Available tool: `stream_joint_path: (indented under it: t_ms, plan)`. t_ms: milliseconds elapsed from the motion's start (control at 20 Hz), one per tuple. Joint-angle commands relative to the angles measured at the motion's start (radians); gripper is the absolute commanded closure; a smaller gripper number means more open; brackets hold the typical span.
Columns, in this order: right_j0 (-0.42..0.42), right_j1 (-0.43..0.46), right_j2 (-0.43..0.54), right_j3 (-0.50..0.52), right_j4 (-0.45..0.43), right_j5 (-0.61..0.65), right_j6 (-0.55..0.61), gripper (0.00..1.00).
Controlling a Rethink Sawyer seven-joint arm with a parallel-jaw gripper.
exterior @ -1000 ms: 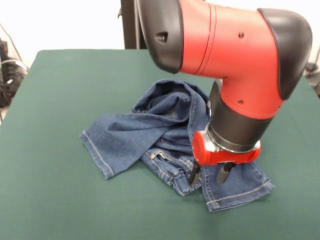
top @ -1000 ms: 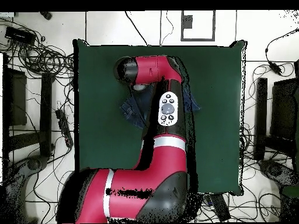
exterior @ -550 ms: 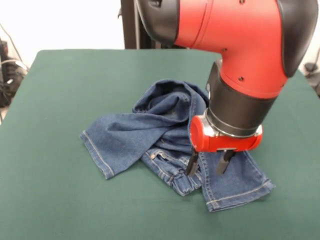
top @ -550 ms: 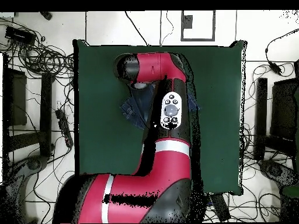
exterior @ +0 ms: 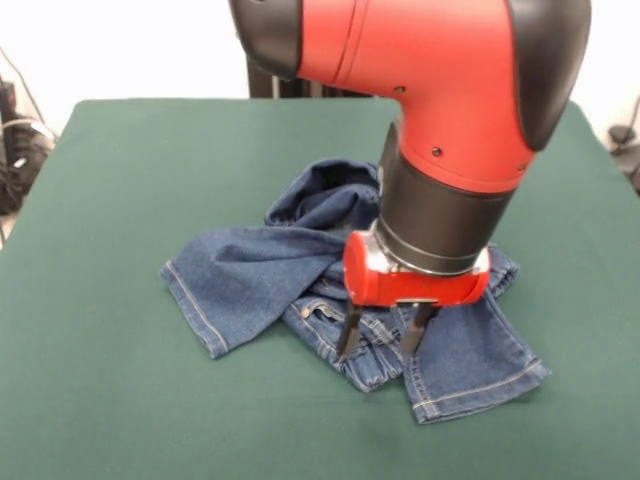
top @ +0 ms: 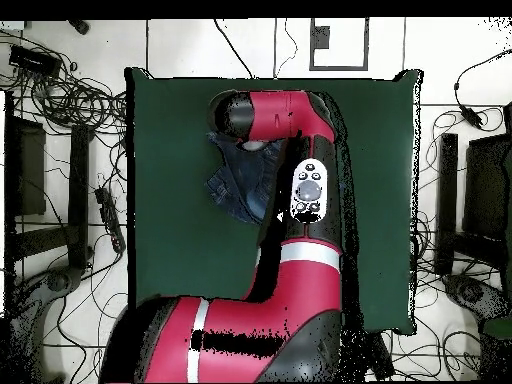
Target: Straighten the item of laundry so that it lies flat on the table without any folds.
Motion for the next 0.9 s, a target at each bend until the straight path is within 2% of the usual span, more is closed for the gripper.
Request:
stream_joint_path:
  t_ms: [50,600,900]
  plan:
    - [0.007,0.053,0.072,0.131,-0.069,-0.051,-0.052,0.0]
    - [-0.027,0.087,0.147,0.129,-0.028,-0.004,-0.036,0.0]
    - [-0.067,0.102,0.199,0.161,0.003,0.021,-0.052,0.0]
